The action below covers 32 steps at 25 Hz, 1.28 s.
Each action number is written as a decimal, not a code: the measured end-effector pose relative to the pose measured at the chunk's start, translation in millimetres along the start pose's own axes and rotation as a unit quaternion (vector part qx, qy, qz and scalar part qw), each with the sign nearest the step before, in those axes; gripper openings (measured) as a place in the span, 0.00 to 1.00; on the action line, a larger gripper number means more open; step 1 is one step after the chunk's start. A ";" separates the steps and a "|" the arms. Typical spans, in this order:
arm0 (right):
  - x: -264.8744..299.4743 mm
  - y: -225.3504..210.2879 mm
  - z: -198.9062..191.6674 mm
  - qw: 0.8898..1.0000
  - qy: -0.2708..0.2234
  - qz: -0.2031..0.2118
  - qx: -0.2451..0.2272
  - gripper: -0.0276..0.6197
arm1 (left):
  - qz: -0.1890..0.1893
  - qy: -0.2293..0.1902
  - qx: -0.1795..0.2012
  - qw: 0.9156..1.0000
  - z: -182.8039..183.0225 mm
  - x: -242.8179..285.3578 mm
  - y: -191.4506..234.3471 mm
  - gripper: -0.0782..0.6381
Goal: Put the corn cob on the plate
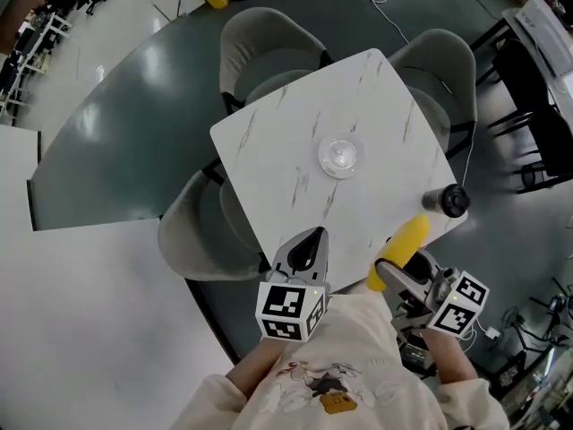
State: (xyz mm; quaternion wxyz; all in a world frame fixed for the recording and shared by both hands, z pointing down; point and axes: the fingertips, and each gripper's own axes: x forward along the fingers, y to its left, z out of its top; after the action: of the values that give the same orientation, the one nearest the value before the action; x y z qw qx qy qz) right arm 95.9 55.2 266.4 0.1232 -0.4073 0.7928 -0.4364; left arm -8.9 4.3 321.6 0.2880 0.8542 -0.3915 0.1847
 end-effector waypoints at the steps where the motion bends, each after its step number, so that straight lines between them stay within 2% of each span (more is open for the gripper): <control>1: 2.6 -6.7 2.9 1.000 0.008 0.002 0.005 0.44 | 0.004 0.002 0.002 1.000 2.3 4.5 0.4 0.12; 4: 13.0 -22.3 7.5 0.999 0.029 0.014 0.024 0.44 | 0.014 0.007 0.000 1.000 6.2 14.0 3.8 0.12; 14: 54.1 -65.9 27.9 0.998 0.062 0.028 0.006 0.44 | 0.045 0.032 -0.041 0.998 0.0 55.4 22.0 0.12; 18: 64.0 -87.4 9.1 0.996 0.083 0.012 0.016 0.44 | 0.051 0.052 -0.054 0.996 -18.7 66.4 31.3 0.12; 21: 71.9 -98.1 15.0 0.996 0.090 0.006 0.011 0.44 | 0.046 0.064 -0.065 0.995 -24.5 82.2 32.5 0.12; 26: 87.3 -123.4 20.2 0.995 0.090 -0.010 -0.027 0.44 | 0.047 0.061 -0.080 0.994 -36.2 105.2 45.1 0.12; 32: 102.1 -157.8 3.9 0.992 0.119 -0.035 -0.038 0.44 | 0.060 0.055 -0.071 0.994 -45.2 131.7 60.2 0.12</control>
State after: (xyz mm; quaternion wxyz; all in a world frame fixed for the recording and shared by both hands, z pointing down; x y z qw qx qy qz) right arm 117.8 -69.4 405.5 -0.0032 -0.3841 0.8030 -0.4557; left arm 22.7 -72.8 448.5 0.3572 0.7951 -0.4378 0.2205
